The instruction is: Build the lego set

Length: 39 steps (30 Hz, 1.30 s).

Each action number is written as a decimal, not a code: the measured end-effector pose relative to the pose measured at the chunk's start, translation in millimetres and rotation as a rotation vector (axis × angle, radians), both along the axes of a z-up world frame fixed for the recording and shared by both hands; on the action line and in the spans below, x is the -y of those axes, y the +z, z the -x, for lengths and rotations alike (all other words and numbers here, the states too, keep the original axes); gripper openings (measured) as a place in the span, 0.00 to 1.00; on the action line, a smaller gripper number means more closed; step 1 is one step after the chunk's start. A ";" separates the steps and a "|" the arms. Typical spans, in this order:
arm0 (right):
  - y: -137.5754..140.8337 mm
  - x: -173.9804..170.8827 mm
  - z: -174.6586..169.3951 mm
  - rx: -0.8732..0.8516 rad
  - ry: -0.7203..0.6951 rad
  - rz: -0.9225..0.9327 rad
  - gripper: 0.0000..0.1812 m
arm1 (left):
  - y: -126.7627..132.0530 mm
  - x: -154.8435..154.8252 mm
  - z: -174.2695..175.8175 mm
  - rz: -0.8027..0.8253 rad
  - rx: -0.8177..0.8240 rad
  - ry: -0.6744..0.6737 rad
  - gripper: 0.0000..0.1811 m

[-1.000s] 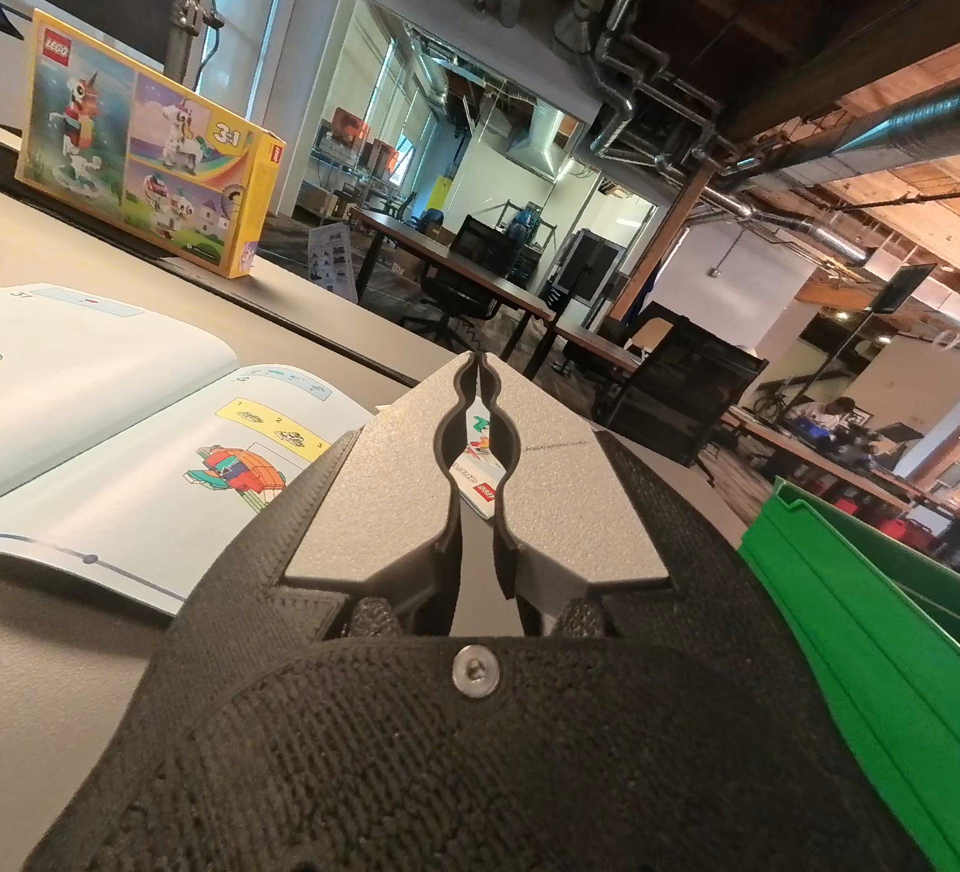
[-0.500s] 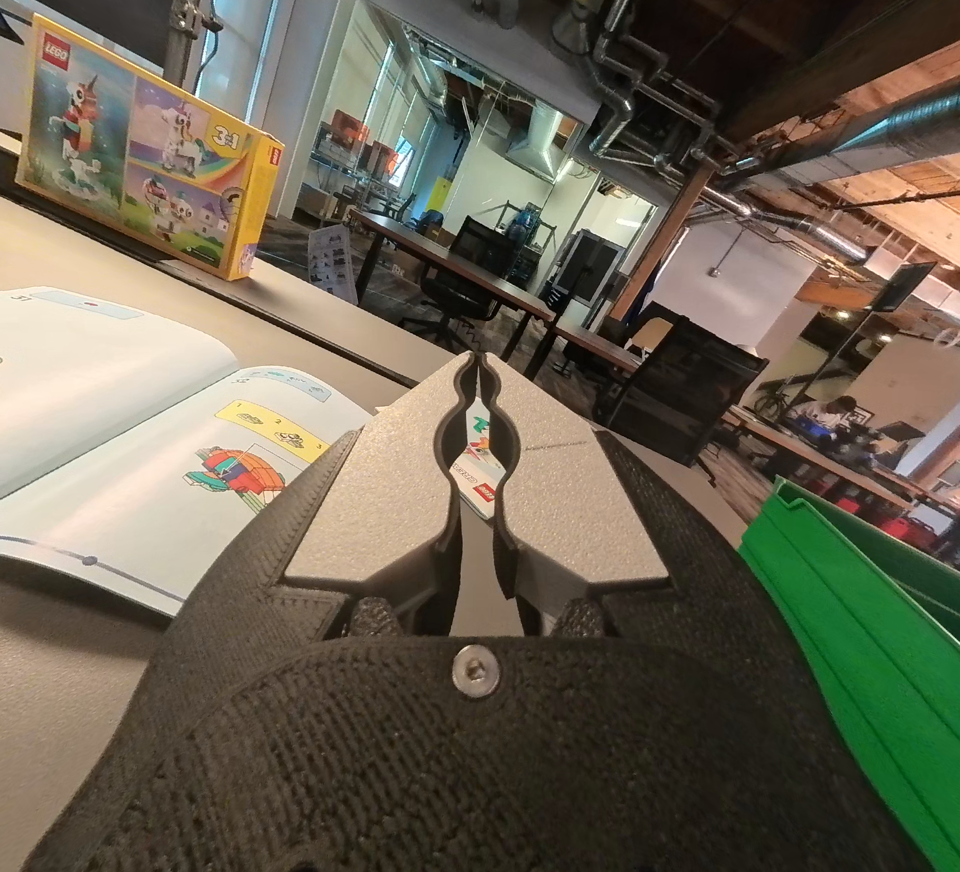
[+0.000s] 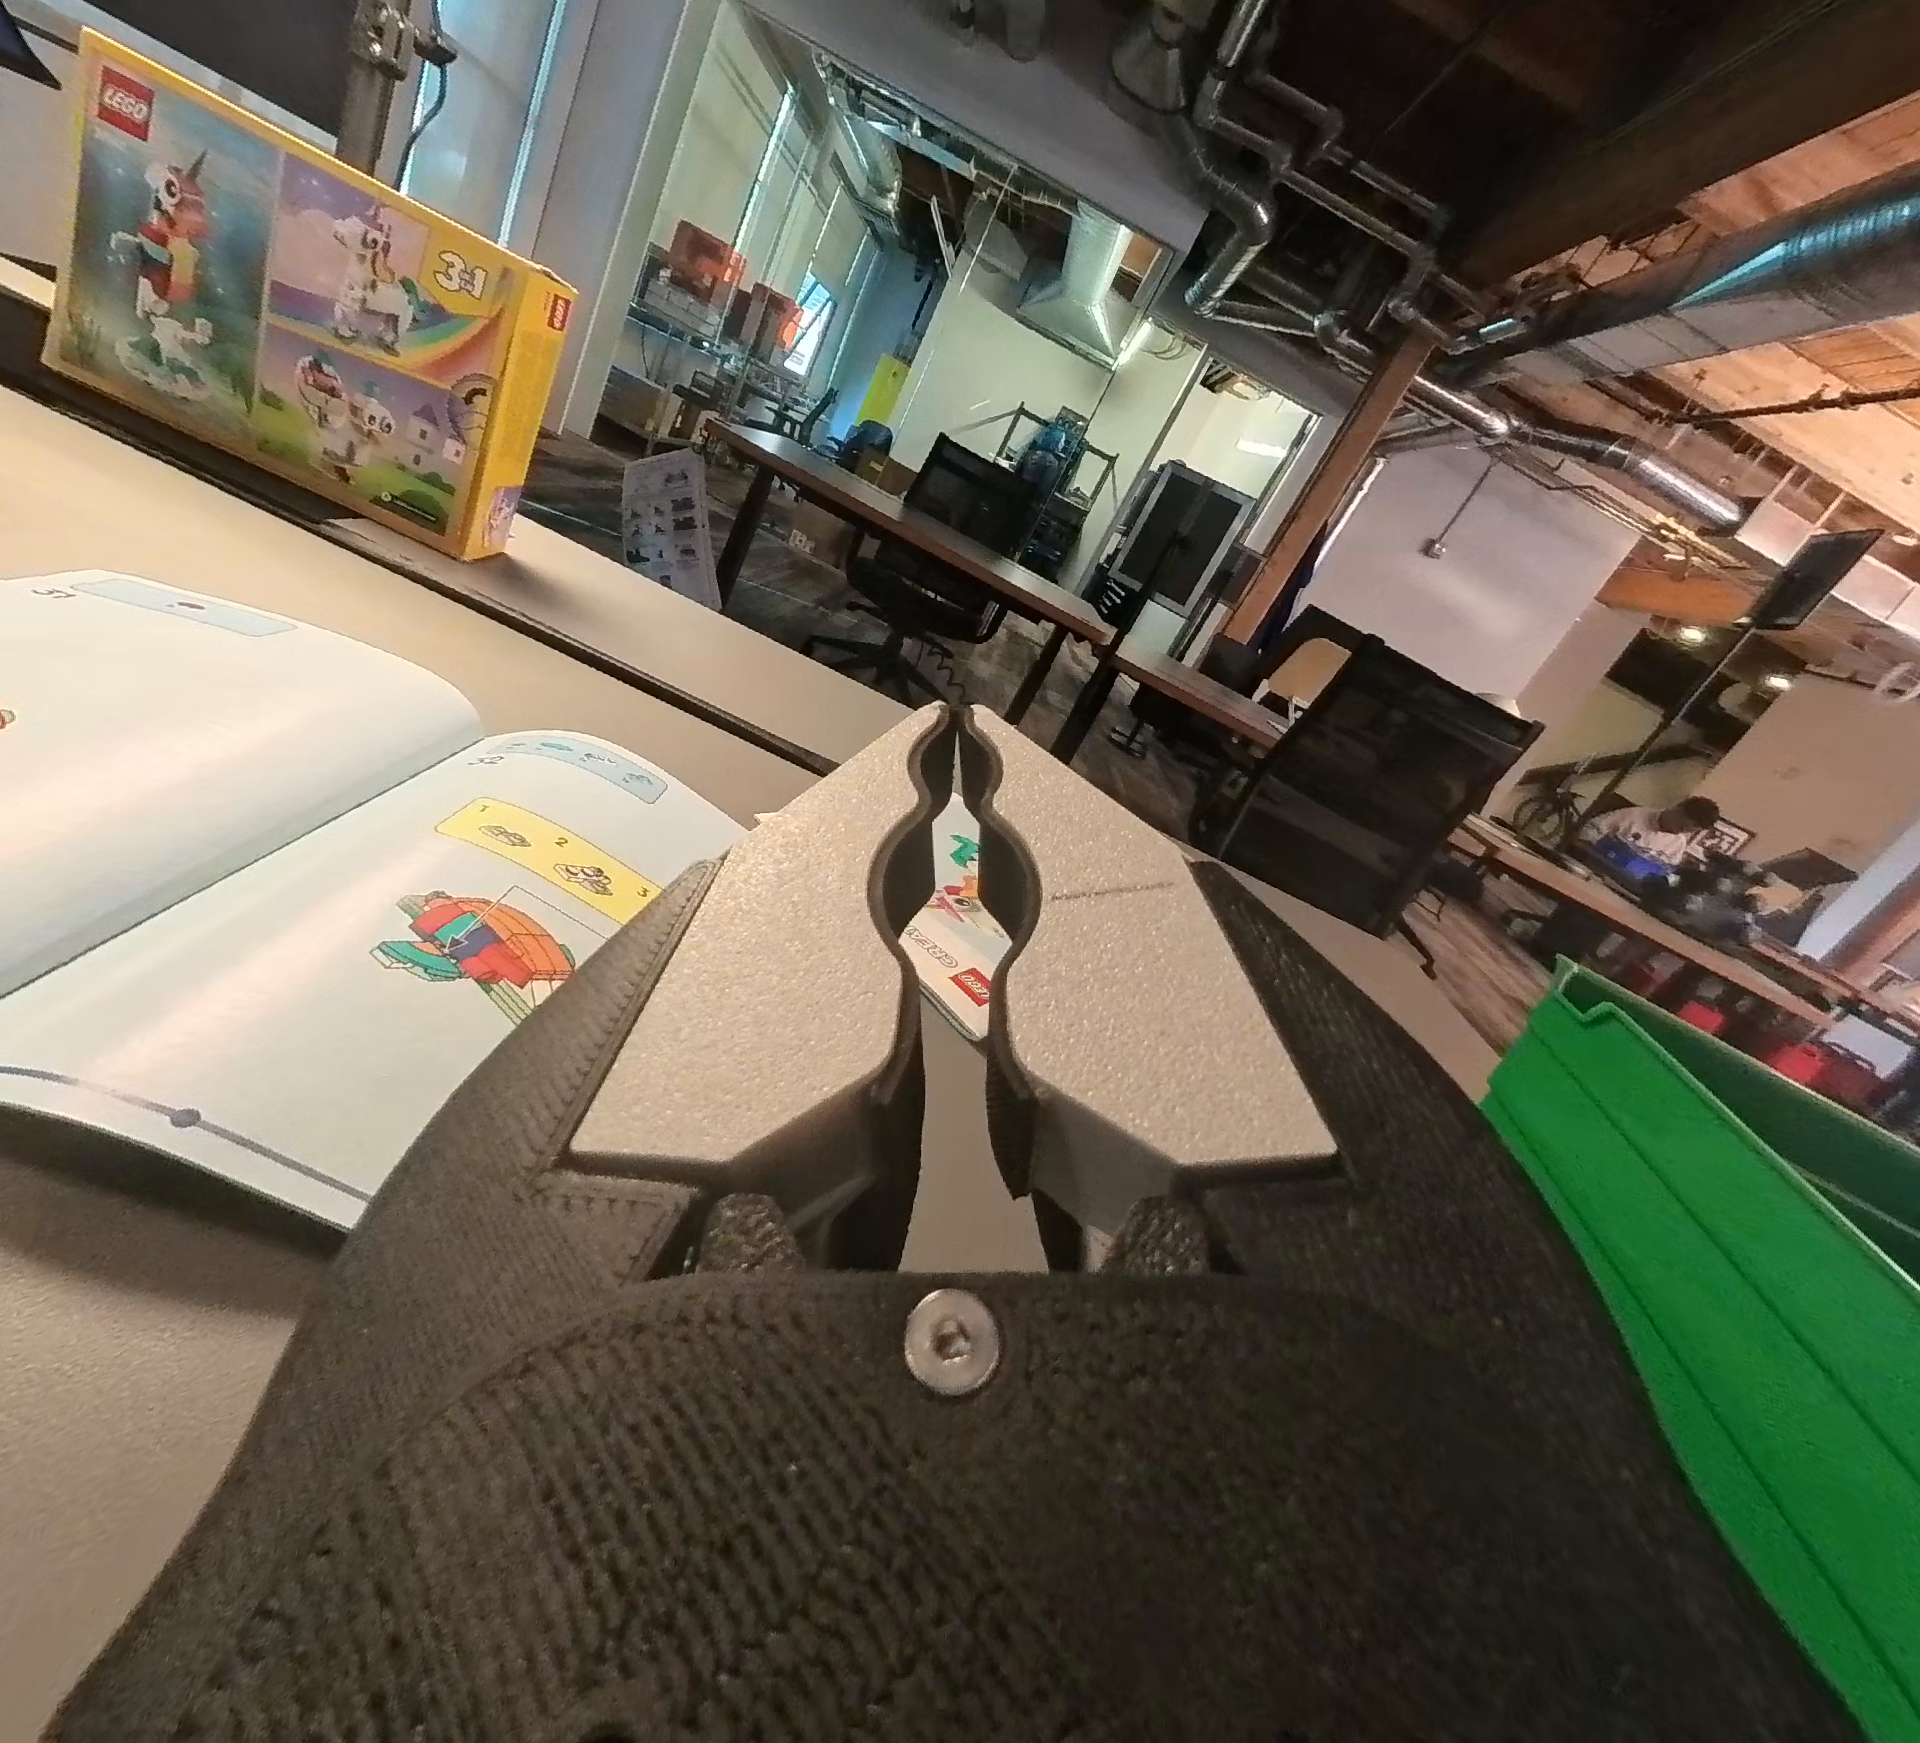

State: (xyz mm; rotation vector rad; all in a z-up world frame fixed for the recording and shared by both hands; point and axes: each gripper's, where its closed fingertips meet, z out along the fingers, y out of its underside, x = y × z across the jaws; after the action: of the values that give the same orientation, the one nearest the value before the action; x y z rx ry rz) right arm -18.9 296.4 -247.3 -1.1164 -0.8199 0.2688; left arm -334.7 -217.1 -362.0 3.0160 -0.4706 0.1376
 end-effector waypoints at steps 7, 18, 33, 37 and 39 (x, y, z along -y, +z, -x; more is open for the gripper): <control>0.3 -0.1 -0.3 -0.003 0.001 0.001 0.00 | -1.9 -4.0 2.7 -0.035 -0.044 -0.013 0.08; 1.7 0.1 -1.3 -0.021 0.010 0.007 0.00 | -1.0 -4.0 2.8 -0.076 -0.122 -0.073 0.02; 4.6 0.0 -4.0 -0.058 0.020 0.020 0.00 | 138.2 -150.1 -118.9 -0.904 -0.231 -0.276 0.01; 4.5 0.4 -3.7 -0.054 0.018 0.016 0.00 | 92.1 -185.1 -202.5 -0.811 -0.080 -0.483 0.01; 4.7 0.2 -4.3 -0.059 0.017 0.018 0.00 | 65.3 -196.1 -222.6 -0.739 0.047 -0.488 0.01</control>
State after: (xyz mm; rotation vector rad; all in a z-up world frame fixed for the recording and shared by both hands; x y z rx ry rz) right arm -14.6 296.2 -242.6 -1.1142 -0.7763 0.3225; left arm -112.1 -21.0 -296.7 3.4365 -1.5383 -0.0092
